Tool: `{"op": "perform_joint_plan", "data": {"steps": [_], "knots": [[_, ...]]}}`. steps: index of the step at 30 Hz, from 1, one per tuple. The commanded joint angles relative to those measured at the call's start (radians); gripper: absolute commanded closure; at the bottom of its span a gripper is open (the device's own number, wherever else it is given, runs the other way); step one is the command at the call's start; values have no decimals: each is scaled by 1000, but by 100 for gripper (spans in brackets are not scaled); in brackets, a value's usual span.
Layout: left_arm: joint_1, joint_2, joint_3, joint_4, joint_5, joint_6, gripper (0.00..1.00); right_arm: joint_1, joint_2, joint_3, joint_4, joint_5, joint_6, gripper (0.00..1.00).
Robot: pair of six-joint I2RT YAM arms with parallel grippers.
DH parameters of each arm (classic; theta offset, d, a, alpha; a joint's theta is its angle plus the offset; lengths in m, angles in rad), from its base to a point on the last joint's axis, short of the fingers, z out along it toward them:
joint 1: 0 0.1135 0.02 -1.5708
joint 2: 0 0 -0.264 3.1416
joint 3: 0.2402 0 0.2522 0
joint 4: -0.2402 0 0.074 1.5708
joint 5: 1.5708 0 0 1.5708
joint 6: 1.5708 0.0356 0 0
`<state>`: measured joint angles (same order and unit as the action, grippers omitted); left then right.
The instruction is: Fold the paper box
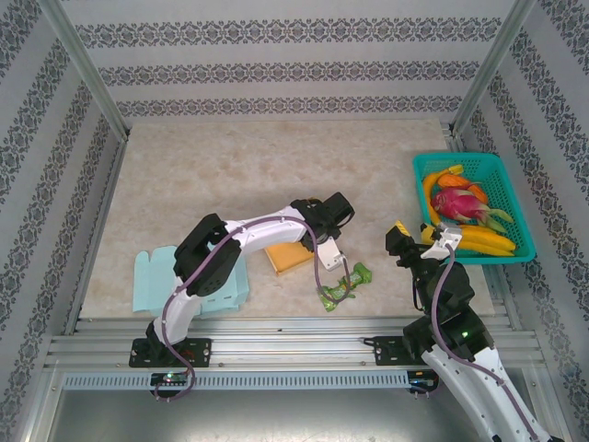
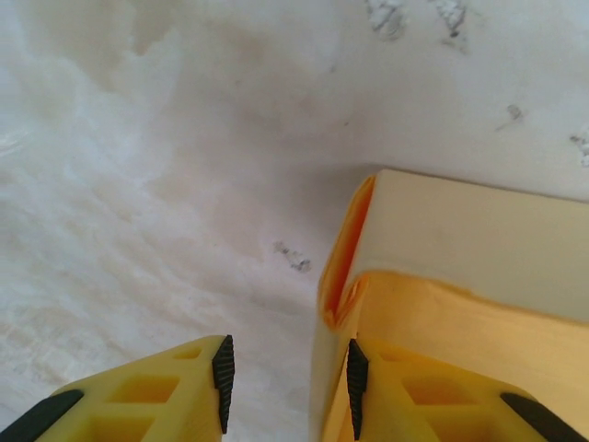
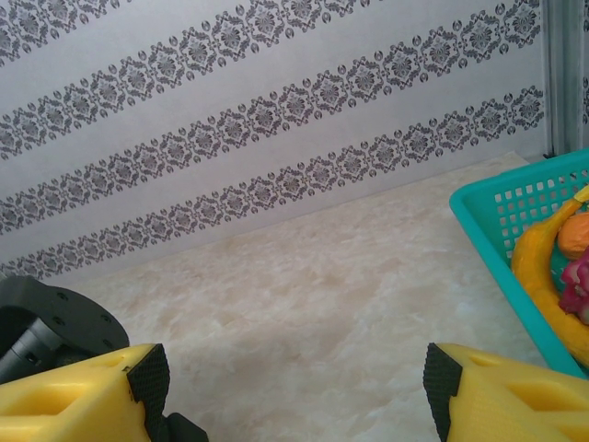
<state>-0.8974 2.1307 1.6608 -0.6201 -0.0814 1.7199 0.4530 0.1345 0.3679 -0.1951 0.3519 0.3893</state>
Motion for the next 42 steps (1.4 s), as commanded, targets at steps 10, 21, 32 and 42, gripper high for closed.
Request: {"op": "perform_joint_plan", "data": {"steps": [10,21,32,42], "knots": [[-24,-239,-46,71,58,-245,60,-13,35,-17,15,15,-17,25],[-30,-693,-493,616,14,-1125,61,-13,180,-8,78,-91,-25,25],[0,-1107,-861,416,-334,-2060,63,-13,392,69,103,-231,-33,25],[140,-1157,-1097,496,-137,-2175,62,-13,655,197,97,-231,-68,26]]}}
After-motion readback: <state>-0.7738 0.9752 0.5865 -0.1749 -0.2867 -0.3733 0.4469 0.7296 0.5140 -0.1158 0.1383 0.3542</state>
